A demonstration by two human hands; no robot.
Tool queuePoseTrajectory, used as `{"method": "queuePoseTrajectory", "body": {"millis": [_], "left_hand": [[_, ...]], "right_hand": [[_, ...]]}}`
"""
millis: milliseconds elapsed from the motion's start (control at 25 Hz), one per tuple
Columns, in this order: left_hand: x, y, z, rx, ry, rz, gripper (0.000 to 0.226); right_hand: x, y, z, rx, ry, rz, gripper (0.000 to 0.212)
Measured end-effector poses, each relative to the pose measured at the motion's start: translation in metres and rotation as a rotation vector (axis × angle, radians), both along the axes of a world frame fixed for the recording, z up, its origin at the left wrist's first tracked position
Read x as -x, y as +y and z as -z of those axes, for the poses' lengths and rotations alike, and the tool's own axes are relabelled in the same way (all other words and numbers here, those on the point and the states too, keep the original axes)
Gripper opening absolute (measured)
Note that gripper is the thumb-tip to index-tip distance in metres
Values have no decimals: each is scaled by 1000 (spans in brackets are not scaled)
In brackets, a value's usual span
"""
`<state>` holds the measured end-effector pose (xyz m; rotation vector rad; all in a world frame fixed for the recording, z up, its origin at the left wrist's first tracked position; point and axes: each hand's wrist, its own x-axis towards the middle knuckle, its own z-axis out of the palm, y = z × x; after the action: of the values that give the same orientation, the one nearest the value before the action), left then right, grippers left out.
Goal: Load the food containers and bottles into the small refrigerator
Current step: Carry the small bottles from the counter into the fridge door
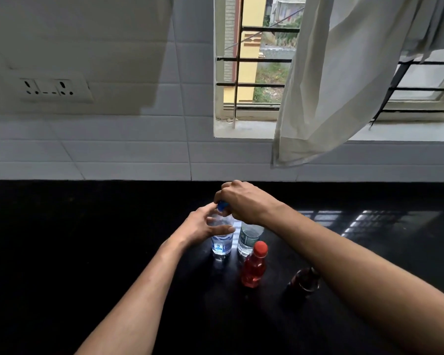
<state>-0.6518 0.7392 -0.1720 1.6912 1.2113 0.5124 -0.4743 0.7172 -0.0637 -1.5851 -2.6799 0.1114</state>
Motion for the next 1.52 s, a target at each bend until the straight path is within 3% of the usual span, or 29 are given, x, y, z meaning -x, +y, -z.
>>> {"method": "queuePoseTrajectory", "body": {"millis": [80, 240, 320, 400, 520, 600, 760, 800, 880, 1000, 1160, 1360, 1520], "left_hand": [[1, 0, 3, -19, 19, -16, 64], [-2, -4, -4, -64, 112, -6, 39], [-6, -5, -9, -79, 157, -15, 39], [-6, -8, -12, -98, 159, -44, 45], [-1, -6, -8, -122, 147, -16, 33], [-1, -9, -13, -119, 114, 18, 45], [-14, 3, -35, -369, 86, 38, 87], [-22, 4, -43, -450, 107, 47, 82], [-41, 3, -56, -636, 337, 130, 69], [-67, -2, -53, -806, 714, 277, 70], [-72, 3, -39, -1000, 783, 239, 69], [-75, 4, -37, -1027, 712, 218, 66], [-74, 2, -38, -969, 700, 245, 62]], "right_hand": [[6, -7, 3, -42, 11, 57, 24], [28, -23, 17, -160, 16, 249, 26], [39, -23, 20, -158, 11, 327, 23], [45, -21, 19, -133, 13, 351, 24], [41, -16, 14, -104, 50, 331, 26], [34, -18, 12, -63, 99, 319, 28], [-2, -38, -5, -185, 388, 472, 49], [-17, -47, -9, -214, 466, 517, 48], [-46, -69, -12, -221, 558, 571, 45], [-80, -113, 2, -122, 464, 580, 52], [-110, -160, 53, 144, 124, 656, 66], [-104, -170, 127, -157, 133, 586, 47], [-97, -158, 119, -297, 246, 529, 52]]}}
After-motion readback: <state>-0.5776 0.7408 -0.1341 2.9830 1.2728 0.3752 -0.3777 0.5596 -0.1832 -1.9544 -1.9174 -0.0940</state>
